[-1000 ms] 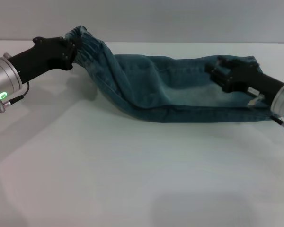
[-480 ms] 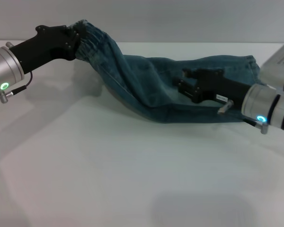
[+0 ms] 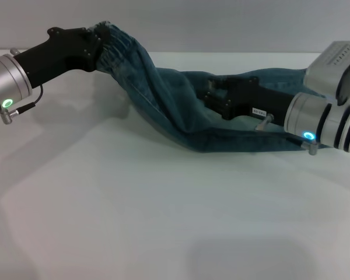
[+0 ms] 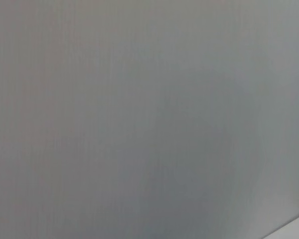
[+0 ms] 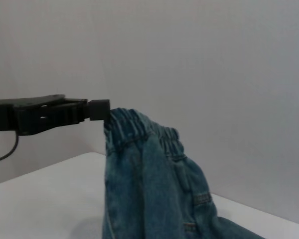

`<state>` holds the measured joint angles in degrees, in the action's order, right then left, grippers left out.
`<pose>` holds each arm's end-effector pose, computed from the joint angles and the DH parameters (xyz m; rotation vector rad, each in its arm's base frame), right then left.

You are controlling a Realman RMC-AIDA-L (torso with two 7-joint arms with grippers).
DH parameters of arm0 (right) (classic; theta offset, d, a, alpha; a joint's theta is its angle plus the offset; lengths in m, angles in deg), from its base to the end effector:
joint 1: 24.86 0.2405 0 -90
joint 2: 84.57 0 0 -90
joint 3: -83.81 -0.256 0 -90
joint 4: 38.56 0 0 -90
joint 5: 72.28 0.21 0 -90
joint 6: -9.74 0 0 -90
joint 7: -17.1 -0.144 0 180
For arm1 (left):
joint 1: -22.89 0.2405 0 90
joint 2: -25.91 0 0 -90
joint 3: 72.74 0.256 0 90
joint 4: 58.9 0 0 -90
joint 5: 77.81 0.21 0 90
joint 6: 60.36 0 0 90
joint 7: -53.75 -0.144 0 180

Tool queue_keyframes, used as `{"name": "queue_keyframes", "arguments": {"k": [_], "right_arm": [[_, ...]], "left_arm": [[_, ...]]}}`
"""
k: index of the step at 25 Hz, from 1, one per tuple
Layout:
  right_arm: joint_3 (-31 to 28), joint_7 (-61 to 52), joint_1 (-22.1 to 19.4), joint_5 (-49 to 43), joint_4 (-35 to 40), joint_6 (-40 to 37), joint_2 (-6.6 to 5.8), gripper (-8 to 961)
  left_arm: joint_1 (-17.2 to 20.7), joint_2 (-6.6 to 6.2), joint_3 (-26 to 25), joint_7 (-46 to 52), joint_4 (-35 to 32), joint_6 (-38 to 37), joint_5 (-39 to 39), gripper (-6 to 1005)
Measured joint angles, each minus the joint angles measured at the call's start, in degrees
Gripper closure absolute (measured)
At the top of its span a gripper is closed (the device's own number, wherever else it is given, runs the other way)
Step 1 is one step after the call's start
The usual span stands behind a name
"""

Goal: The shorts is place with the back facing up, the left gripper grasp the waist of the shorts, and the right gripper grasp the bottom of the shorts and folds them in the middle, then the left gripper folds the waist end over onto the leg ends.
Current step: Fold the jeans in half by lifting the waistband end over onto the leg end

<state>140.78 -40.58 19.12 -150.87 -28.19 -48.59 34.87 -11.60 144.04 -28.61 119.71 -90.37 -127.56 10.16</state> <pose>0.2233 0.3942 -0.0733 -2.4405 0.6069 0.7160 -0.2428 0.4029 0.0230 -2.2536 -0.4751 -0.8213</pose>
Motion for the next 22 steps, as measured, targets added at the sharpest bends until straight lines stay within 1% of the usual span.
{"name": "queue_keyframes", "arguments": {"k": [3, 6, 11, 15, 18, 22], "right_arm": [[0.6, -0.6, 0.2, 0.0, 0.1, 0.0, 0.01, 568], [0.2, -0.7, -0.7, 0.1, 0.6, 0.0, 0.0, 568], [-0.4, -0.7, -5.4, 1.8, 4.3, -0.2, -0.1, 568], [-0.4, -0.7, -8.4, 4.2, 5.2, 0.1, -0.46, 568], [-0.3, -0.7, -9.6, 4.5, 5.2, 0.7, -0.59, 568], [0.2, -0.7, -9.8, 4.5, 4.7, 1.7, -0.45, 568]], "left_arm": [[-0.1, 0.0, 0.0, 0.2, -0.4, -0.5, 0.0, 994], [-0.1, 0.04, 0.0, 0.2, -0.9, -0.5, 0.0, 994], [-0.6, 0.08, -0.1, 0.2, -1.1, -0.2, 0.0, 994], [-0.8, 0.05, -0.4, 0.6, -2.0, -0.3, -0.1, 994], [-1.2, 0.11, -0.3, 1.1, -2.8, -0.3, -0.1, 994], [-1.9, 0.15, -0.1, 2.4, -3.8, -0.7, -0.4, 993]]}}
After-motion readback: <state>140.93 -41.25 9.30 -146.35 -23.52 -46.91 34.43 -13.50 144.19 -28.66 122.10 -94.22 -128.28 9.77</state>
